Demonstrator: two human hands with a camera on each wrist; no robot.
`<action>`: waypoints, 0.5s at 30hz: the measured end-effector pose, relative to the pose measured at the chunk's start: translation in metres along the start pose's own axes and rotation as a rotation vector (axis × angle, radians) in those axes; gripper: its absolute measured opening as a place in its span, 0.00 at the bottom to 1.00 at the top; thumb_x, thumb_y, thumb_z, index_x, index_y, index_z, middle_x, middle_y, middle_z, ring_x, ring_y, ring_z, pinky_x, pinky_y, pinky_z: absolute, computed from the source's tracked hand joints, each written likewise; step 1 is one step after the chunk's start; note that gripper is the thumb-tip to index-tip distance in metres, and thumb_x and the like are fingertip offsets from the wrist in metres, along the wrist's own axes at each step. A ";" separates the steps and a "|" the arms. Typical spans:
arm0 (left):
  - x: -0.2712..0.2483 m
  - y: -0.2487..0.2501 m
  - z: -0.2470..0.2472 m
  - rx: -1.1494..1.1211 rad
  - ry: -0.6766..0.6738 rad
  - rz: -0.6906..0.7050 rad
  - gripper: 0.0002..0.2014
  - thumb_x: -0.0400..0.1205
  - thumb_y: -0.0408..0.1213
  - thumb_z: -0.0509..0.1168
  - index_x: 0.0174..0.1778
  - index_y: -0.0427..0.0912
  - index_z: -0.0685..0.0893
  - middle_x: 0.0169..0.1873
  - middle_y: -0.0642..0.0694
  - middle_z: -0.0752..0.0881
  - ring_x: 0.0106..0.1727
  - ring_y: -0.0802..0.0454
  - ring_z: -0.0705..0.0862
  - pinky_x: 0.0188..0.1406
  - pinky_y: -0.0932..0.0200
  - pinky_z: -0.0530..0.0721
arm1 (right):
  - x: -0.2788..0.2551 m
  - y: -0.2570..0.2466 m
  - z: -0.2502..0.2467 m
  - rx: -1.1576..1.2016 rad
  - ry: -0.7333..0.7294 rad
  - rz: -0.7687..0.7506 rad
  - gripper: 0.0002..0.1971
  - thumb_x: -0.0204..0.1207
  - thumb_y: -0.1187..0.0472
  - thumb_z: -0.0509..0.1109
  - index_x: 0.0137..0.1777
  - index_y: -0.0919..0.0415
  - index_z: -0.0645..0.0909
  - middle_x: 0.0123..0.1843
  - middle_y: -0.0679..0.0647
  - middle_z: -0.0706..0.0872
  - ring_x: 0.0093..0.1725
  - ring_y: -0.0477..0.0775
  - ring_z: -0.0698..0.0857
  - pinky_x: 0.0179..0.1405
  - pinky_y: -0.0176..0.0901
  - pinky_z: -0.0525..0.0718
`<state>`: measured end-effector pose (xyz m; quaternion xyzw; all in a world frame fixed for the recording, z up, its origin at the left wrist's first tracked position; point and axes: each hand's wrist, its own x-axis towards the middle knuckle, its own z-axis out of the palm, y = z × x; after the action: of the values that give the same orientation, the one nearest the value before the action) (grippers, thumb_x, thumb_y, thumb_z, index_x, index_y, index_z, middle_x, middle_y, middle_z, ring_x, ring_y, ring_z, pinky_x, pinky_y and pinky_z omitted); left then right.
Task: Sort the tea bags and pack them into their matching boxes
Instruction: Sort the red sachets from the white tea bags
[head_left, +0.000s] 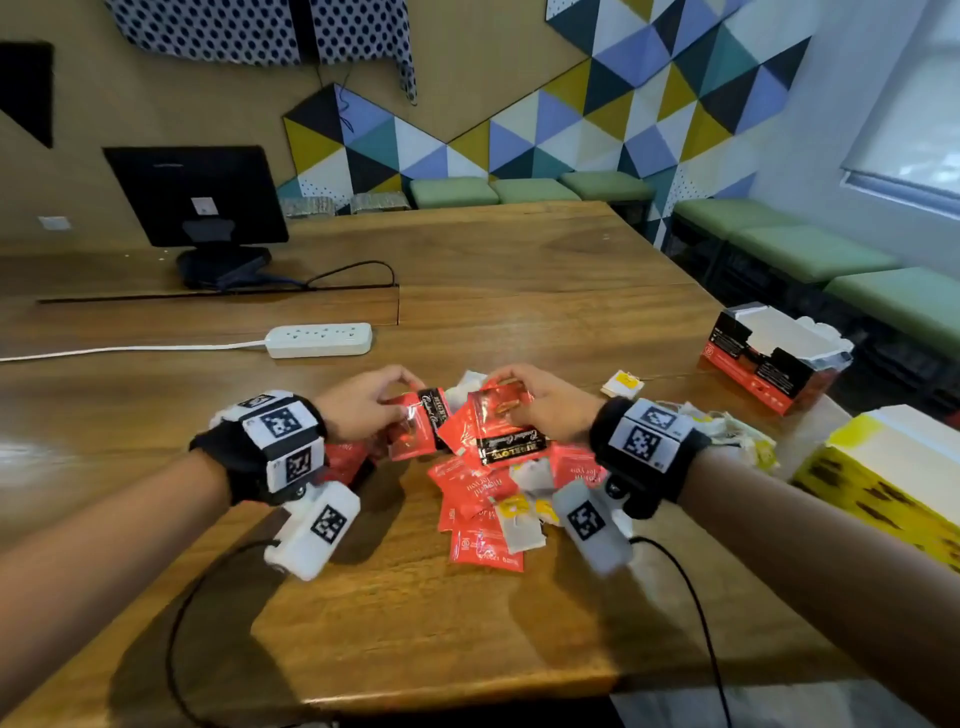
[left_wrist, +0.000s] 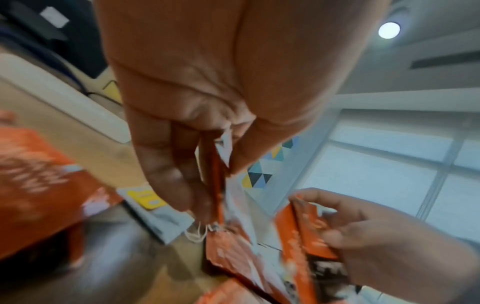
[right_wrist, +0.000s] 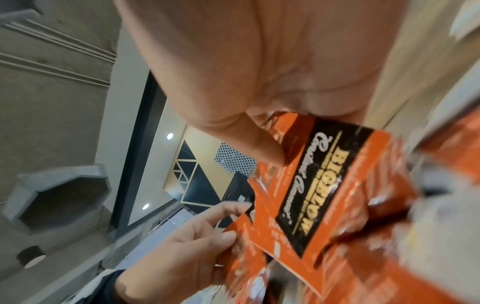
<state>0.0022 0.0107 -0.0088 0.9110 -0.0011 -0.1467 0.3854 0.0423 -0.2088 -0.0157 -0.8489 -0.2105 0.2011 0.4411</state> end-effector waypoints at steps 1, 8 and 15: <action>-0.006 -0.005 0.002 -0.110 0.002 -0.014 0.11 0.84 0.29 0.56 0.60 0.45 0.72 0.44 0.39 0.85 0.36 0.45 0.88 0.34 0.48 0.88 | 0.005 -0.004 0.012 0.007 -0.016 -0.025 0.21 0.73 0.77 0.64 0.63 0.58 0.72 0.57 0.64 0.81 0.50 0.58 0.80 0.55 0.61 0.82; -0.031 -0.024 0.010 -0.424 0.103 -0.056 0.15 0.79 0.36 0.66 0.60 0.40 0.74 0.46 0.41 0.84 0.34 0.50 0.87 0.20 0.64 0.84 | 0.032 -0.027 0.073 0.027 0.074 -0.078 0.21 0.71 0.63 0.74 0.63 0.57 0.76 0.40 0.45 0.79 0.37 0.47 0.82 0.33 0.38 0.81; -0.032 -0.042 -0.011 -0.138 0.225 -0.059 0.15 0.76 0.33 0.70 0.56 0.44 0.74 0.40 0.54 0.81 0.39 0.54 0.82 0.27 0.65 0.81 | 0.029 -0.027 0.065 -0.052 0.048 -0.046 0.24 0.75 0.58 0.70 0.70 0.52 0.71 0.41 0.49 0.77 0.27 0.46 0.78 0.23 0.36 0.81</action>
<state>-0.0297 0.0519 -0.0227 0.8928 0.0791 -0.0547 0.4402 0.0275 -0.1359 -0.0327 -0.8597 -0.2244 0.1649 0.4281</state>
